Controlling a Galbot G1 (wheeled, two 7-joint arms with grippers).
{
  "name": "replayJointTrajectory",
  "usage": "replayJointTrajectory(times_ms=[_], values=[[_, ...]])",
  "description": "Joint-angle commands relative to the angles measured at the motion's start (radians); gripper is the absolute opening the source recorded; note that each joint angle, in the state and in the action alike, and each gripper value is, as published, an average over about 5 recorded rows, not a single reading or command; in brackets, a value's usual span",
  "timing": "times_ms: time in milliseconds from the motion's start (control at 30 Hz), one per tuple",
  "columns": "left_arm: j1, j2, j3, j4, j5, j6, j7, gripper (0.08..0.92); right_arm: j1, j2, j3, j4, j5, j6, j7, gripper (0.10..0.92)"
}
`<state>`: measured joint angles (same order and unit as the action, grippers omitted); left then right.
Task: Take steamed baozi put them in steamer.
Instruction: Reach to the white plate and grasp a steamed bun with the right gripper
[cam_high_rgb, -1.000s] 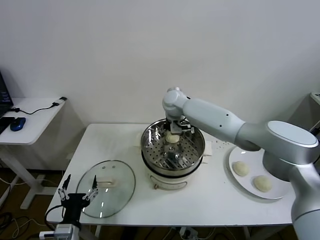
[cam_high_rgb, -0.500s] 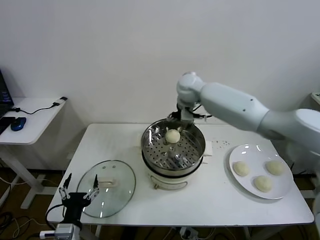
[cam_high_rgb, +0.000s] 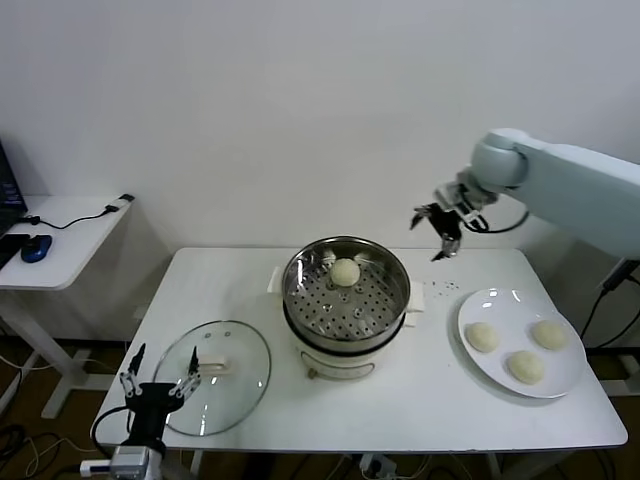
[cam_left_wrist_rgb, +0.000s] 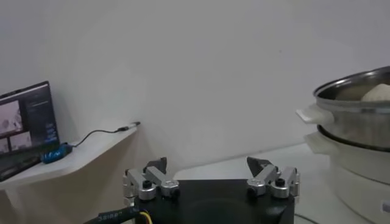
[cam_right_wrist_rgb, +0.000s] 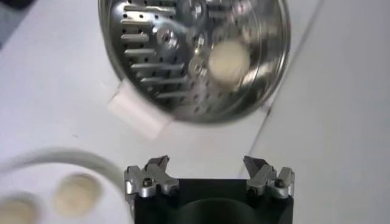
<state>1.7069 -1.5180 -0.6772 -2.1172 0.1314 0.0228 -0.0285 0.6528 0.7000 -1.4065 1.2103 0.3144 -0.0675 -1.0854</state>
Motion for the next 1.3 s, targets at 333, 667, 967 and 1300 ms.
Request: replayJointTrajectory(times_ms=[333, 667, 967, 1300], values=[[0.007, -0.006, 0.0, 0.006, 0.008, 0.0, -0.003, 0.823, -0.559, -0.137, 0.449, -0.191, -0.232, -0.027, -0.074, 0.823], [0.007, -0.007, -0.008, 0.014, 0.003, 0.008, -0.006, 0.823, -0.715, 0.004, 0.642, -0.337, -0.393, 0.05, -0.102, 0.823], [0.009, -0.01, -0.008, 0.017, 0.007, 0.01, -0.008, 0.823, -0.713, 0.101, 0.687, -0.415, -0.421, 0.069, -0.104, 0.823], [0.013, -0.014, -0.009, 0.017, -0.002, 0.013, -0.011, 0.823, -0.697, 0.131, 0.67, -0.431, -0.418, 0.067, -0.128, 0.823]])
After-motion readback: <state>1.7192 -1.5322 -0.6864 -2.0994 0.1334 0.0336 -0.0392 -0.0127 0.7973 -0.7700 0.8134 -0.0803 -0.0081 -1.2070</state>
